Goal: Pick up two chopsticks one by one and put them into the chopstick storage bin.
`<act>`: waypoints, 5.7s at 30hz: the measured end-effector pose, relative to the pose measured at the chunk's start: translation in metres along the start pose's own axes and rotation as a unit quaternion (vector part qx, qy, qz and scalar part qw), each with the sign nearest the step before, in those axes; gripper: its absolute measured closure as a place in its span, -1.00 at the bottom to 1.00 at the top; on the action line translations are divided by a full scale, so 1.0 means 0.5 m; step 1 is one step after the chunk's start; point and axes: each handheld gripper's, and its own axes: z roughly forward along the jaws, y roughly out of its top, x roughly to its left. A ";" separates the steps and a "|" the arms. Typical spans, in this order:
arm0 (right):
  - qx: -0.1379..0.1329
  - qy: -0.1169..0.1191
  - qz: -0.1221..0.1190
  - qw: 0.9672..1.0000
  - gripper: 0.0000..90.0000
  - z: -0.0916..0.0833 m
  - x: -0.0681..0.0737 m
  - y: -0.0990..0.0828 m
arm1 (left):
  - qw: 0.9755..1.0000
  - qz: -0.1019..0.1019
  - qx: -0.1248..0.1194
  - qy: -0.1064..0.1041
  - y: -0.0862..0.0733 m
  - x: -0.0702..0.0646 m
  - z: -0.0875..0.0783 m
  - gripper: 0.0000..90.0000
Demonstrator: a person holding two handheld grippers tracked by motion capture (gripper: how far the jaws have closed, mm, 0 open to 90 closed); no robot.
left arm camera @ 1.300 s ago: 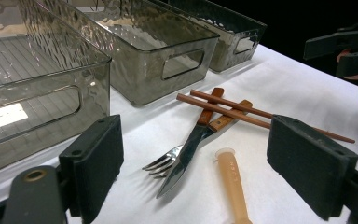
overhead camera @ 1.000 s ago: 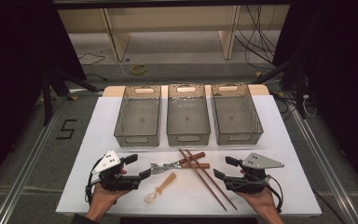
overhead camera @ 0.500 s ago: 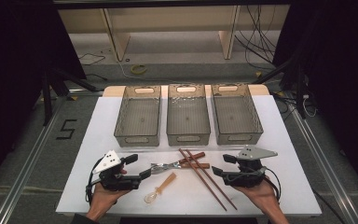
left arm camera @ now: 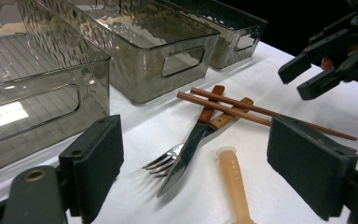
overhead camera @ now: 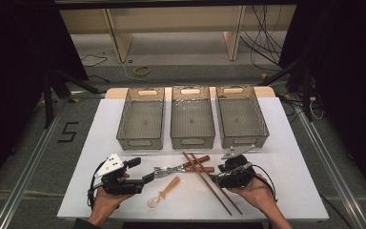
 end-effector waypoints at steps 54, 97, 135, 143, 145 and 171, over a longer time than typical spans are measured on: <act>0.109 -0.019 -0.013 0.994 0.89 0.041 -0.022 0.010 | 1.000 0.007 0.009 -0.011 0.003 -0.001 0.004 -0.60; 0.109 0.052 -0.243 0.962 0.89 0.000 0.119 0.065 | 0.912 0.291 0.261 -0.122 0.101 -0.122 0.155 0.03; 0.021 0.016 -0.207 0.978 -0.04 -0.050 0.081 0.080 | 0.903 0.288 0.286 -0.143 0.101 -0.099 0.143 0.83; -0.026 0.004 -0.127 0.992 -0.21 -0.069 0.054 0.074 | 0.939 0.215 0.255 -0.082 0.124 -0.055 0.131 0.83; -0.028 0.002 -0.114 0.993 -0.23 -0.066 0.051 0.067 | 0.946 0.198 0.246 -0.069 0.128 -0.043 0.126 0.83; -0.003 0.007 -0.060 0.998 -0.31 -0.017 0.028 -0.008 | 0.982 0.052 0.170 0.059 0.183 0.110 0.077 0.83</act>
